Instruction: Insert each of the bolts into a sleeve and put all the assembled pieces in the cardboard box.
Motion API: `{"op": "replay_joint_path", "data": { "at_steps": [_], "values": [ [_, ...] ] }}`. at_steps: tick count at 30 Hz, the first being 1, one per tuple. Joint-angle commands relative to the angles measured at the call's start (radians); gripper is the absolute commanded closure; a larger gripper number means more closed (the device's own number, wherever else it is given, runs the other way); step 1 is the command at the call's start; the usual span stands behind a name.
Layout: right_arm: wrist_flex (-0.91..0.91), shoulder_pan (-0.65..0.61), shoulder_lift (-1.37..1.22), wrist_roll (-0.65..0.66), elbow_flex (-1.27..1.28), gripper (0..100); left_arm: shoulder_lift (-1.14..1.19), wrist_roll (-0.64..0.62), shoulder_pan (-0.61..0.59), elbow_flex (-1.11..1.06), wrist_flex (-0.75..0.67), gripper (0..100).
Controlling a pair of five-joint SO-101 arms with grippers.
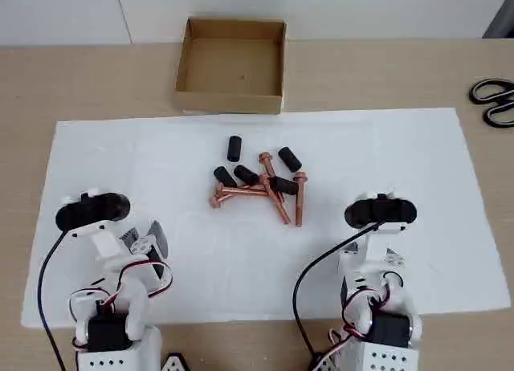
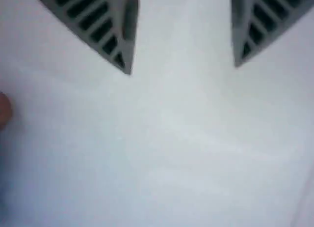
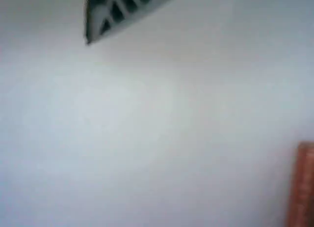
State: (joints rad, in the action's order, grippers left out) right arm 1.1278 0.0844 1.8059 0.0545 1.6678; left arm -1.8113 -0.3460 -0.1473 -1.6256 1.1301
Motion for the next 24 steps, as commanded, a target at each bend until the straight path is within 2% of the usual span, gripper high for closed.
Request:
{"op": "replay_joint_path", "data": {
  "at_steps": [1,14,19,24],
  "values": [
    [-0.021,0.005,0.007,0.009,-0.038,83.1,-0.006,-0.005,-0.005,0.002,-0.021,87],
    [-0.021,0.005,0.007,0.009,-0.038,83.1,-0.006,-0.005,-0.003,0.002,-0.021,87],
    [-0.021,0.004,0.007,0.011,-0.04,83.1,-0.008,-0.005,0.06,0.002,-0.021,87],
    [-0.021,0.004,0.007,0.011,-0.04,83.1,-0.008,-0.005,0.066,0.002,-0.021,87]
  ]
}}
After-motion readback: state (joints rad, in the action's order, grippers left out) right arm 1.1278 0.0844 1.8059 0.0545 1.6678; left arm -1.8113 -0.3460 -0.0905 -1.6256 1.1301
